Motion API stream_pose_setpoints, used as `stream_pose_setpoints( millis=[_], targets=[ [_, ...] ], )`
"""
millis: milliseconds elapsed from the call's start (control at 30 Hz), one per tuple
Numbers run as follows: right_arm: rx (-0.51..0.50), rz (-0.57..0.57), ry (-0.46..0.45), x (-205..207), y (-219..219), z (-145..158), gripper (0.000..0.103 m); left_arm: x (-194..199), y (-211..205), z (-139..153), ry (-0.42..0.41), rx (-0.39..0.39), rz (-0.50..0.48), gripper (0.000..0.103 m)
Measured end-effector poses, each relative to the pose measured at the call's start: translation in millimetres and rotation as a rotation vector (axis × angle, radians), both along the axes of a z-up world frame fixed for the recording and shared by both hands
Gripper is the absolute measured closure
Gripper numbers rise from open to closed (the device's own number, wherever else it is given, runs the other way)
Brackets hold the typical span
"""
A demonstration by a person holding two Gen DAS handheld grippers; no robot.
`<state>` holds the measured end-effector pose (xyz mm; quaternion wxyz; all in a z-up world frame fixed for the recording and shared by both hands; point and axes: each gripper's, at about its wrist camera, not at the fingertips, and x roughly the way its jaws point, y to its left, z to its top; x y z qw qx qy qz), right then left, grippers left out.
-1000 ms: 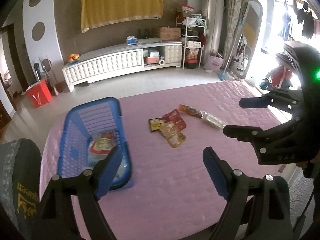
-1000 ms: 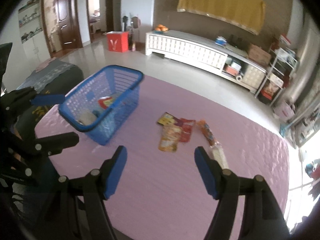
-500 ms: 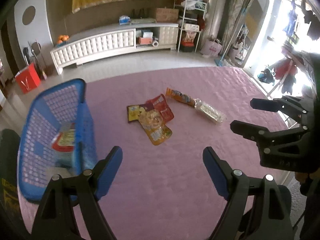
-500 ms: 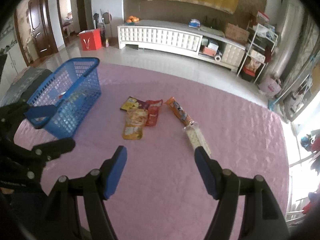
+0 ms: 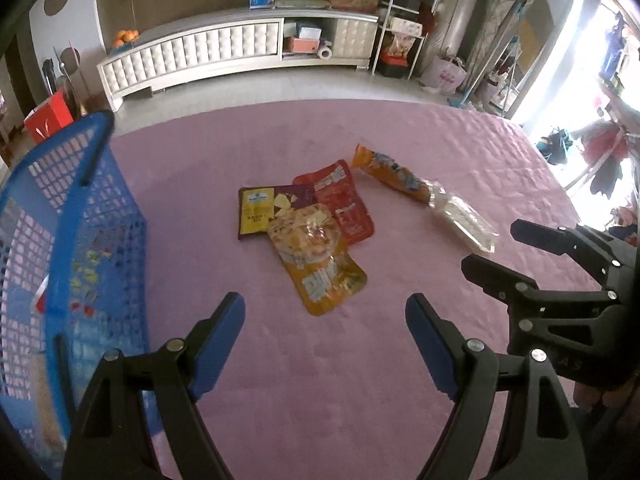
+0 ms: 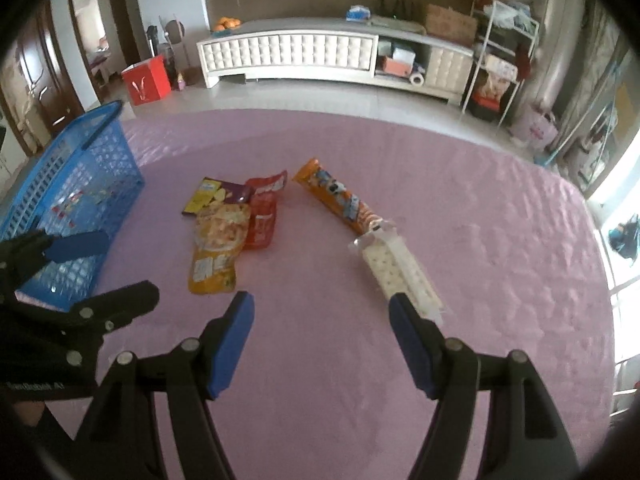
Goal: Organize snacks
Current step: 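Move both grippers back to the remaining snacks on the table, then grasp the orange chip bag with the left gripper while the right gripper grasps the red pouch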
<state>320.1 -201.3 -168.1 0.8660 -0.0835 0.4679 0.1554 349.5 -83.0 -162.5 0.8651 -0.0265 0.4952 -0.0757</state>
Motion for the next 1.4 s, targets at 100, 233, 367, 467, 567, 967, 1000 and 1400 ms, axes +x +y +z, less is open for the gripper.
stream_pose_setpoints(
  millis=[100,233,367,467,567,967,1000,1400],
  targets=[
    [-0.032,-0.028,0.007,15.9,3.3,-8.0,0.029,15.8,0.7,-12.5,0.02,-0.005,0.001,0.022],
    [-0.031,-0.031,0.022,27.5,5.8,-15.1,0.029,37.3,-2.4,-27.5,0.049,-0.002,-0.009,0.022],
    [-0.034,-0.041,0.023,38.6,4.7,-21.5,0.029,55.6,-1.6,-40.6,0.082,-0.031,-0.006,0.022],
    [-0.022,-0.047,0.01,42.3,0.8,-25.3,0.029,66.2,-0.3,-46.8,0.09,-0.022,0.007,0.022],
    [-0.008,-0.062,0.03,49.1,-1.7,-30.7,0.029,75.3,1.7,-58.3,0.119,0.004,0.018,0.022],
    [-0.02,-0.054,0.042,54.1,-1.8,-40.7,0.029,84.7,-17.3,-74.0,0.13,0.118,-0.012,0.022],
    [-0.017,-0.059,0.042,54.7,-3.3,-40.8,0.029,85.5,-17.1,-74.0,0.134,0.114,-0.008,0.022],
    [0.032,-0.037,0.05,58.9,0.4,-37.5,0.029,69.9,-28.2,-64.2,0.141,0.09,-0.035,0.093]
  ],
)
